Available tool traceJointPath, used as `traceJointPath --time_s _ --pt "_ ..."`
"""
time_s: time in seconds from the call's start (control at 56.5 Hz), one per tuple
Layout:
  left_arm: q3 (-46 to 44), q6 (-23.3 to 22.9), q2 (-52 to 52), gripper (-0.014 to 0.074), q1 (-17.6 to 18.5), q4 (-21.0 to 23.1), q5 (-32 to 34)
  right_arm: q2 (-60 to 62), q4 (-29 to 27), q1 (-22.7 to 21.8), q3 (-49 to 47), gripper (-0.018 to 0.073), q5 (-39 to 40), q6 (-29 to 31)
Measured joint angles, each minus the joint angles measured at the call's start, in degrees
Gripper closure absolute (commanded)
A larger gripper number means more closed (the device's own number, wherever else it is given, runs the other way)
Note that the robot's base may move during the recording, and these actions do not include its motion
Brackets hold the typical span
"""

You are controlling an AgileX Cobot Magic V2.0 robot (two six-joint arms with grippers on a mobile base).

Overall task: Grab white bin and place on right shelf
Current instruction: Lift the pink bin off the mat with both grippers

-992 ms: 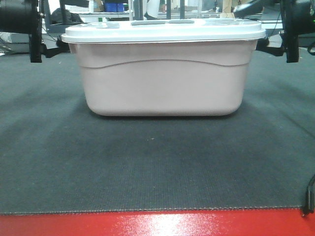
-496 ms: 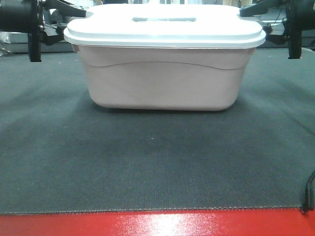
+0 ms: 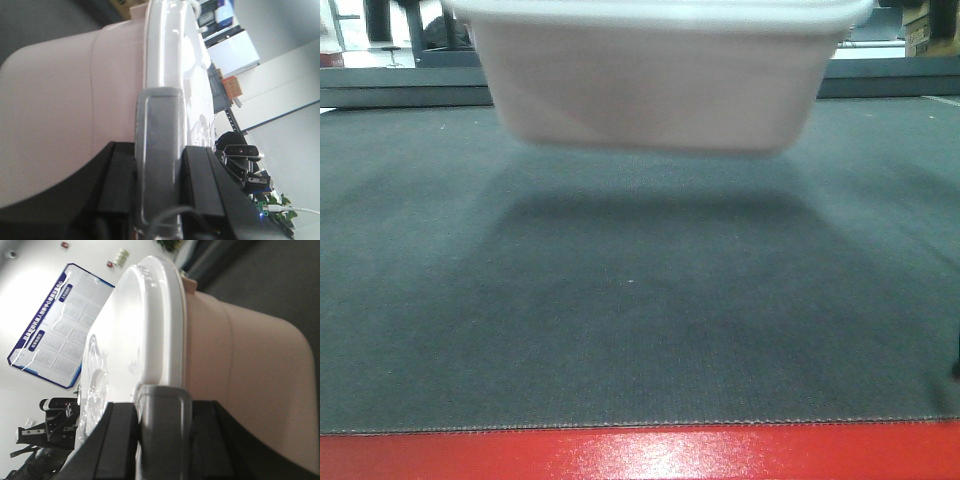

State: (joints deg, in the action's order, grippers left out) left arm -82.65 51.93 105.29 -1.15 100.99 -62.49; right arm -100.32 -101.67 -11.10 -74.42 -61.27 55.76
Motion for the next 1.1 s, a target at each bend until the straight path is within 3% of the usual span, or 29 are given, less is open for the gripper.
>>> traceJointPath --time_s 0.514,1.098 --pt "-0.3 -0.5 -15.5 0.0722 -0.7 1.2 0.0 21.3 -1.2 -0.7 0.0 0.0490 3.0 0.0" --pt "-0.3 -0.8 -22.4 0.0723 -1.0 0.4 0.8 27.2 -1.6 -0.9 0.1 0.0490 4.8 0.0"
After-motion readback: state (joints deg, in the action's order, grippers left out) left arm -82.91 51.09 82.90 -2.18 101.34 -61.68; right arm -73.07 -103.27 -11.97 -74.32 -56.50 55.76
